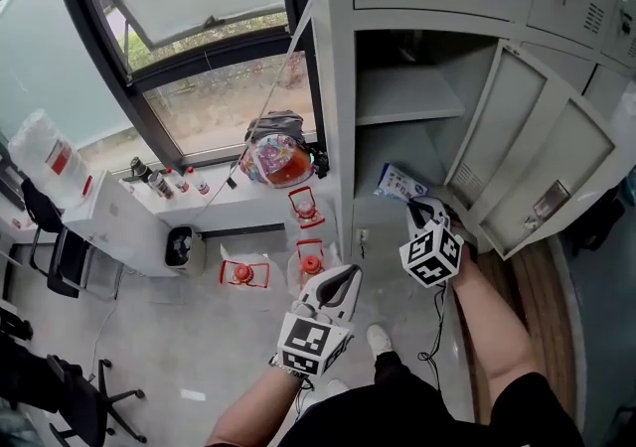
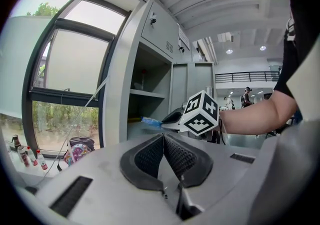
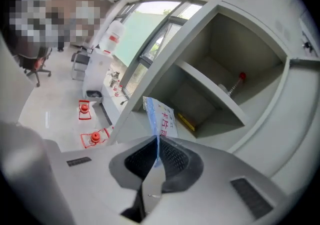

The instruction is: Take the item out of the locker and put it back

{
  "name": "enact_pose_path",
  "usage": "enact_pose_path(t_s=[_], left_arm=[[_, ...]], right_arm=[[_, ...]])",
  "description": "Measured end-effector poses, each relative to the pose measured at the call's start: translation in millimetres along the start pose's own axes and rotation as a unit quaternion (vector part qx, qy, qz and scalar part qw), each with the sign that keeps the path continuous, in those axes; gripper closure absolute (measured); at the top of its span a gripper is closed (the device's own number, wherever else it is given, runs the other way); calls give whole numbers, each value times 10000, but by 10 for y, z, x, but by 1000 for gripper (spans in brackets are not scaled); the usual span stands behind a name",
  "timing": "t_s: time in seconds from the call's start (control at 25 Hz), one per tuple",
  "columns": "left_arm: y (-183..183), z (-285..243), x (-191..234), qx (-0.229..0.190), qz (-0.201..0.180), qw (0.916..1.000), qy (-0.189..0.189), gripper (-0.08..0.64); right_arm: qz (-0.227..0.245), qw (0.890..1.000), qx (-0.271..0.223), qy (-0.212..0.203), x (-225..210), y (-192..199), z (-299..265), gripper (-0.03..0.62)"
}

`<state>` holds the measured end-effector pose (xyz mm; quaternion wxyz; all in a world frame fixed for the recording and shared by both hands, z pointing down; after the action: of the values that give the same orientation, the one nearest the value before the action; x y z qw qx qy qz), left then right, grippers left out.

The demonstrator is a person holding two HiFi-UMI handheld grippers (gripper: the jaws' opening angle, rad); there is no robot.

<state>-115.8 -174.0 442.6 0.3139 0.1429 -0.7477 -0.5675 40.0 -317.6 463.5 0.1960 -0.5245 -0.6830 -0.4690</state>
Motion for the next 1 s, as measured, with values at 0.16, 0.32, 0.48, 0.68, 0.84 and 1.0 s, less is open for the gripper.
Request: enact_pose_path(t_s=[0.16, 0.32, 0.48, 0.68, 0.84, 1.0], left_arm=[[113, 254, -111, 32, -5, 9999, 121, 545], [224, 468, -191, 100, 21, 9997, 243, 545], [315, 608, -224, 131, 117, 9994, 282, 545], [365, 700, -268, 134, 218, 9993, 271, 545], [362, 700, -372, 74, 246, 9994, 215, 545], [369, 652, -568, 0, 258, 9996, 140, 545]], right_arm=[[-501, 9987, -86, -16, 209, -7, 336, 525], [-951, 9953, -195, -6, 421, -46, 656, 525], [-1366, 9899, -391, -3, 582, -122, 952, 525], [-1905, 9788, -758, 12, 693, -228, 1314, 525], [-2280, 9679, -1060, 11, 724, -214, 1580, 525], [-2493, 9594, -1316, -42, 749, -110, 1813, 525]])
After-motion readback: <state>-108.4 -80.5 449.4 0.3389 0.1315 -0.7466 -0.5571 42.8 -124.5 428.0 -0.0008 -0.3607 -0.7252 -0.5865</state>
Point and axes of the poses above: the fingertips, and each gripper's own axes: z backward along the fingers, x to its left, y out of its underside, the point moved 5 cm from there along z, backward along the fingers, and after that the axes turned 14 degrees about z, right-handed, at the moved point
